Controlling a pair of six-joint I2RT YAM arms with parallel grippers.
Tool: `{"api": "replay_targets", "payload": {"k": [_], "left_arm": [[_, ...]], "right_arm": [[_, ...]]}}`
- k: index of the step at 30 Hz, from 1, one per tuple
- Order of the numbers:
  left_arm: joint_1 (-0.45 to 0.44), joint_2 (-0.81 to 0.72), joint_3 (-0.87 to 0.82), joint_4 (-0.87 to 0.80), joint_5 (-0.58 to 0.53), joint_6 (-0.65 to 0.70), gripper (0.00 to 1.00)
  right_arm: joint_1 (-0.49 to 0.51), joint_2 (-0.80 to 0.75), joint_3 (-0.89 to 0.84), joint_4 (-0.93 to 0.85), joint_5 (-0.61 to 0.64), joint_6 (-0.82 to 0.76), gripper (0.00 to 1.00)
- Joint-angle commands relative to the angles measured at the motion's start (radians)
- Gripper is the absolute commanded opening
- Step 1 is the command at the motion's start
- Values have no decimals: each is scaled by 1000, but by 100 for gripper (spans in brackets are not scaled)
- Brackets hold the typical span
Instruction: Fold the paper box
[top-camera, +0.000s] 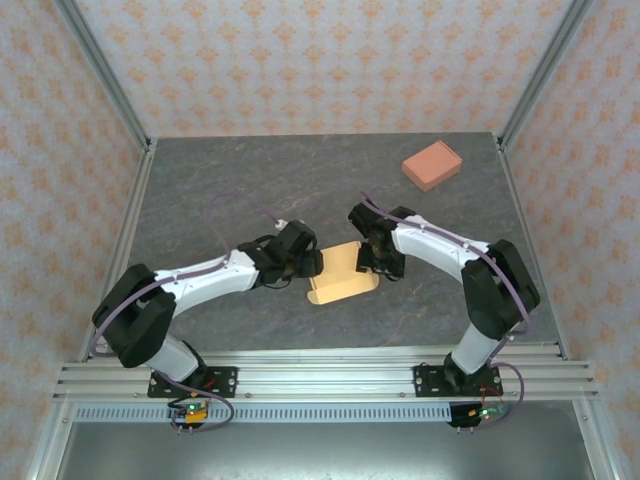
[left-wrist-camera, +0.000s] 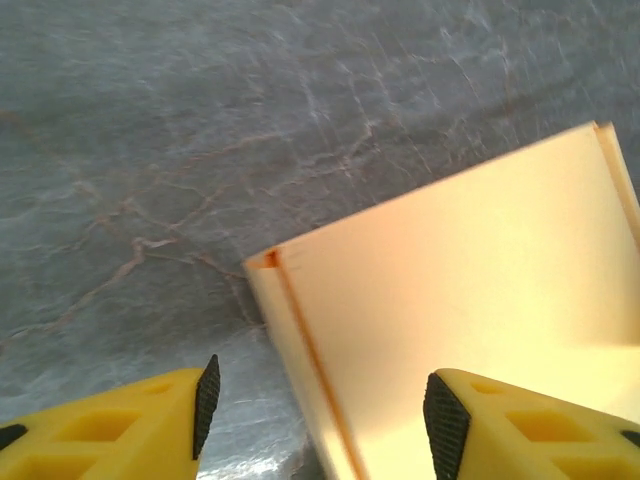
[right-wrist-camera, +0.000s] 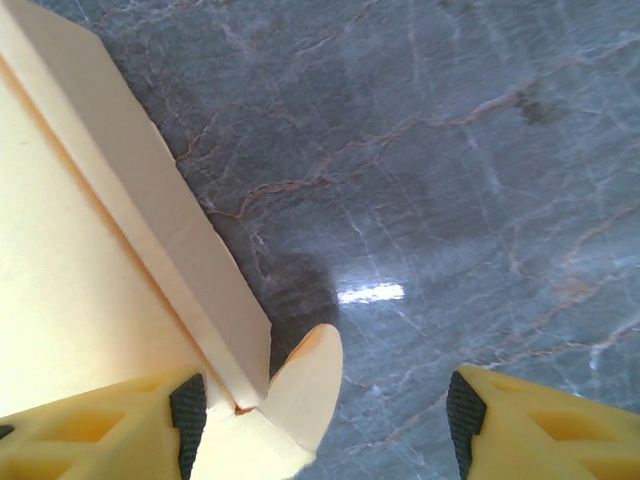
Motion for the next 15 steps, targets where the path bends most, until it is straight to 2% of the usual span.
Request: {"api": "replay_targets", "payload": {"k": [1,8,15], "left_arm": [[-3,47,76,-102,15,80,49],[76,133,82,-133,68,47,31],[95,160,78,-152,69,57,29]], "right_arm": [[-12,-9,-13,46,-51,7,67],[-121,-145,-72,163,-250,-13,66],[-153,-236,-91,196,-304,-298,65]]}}
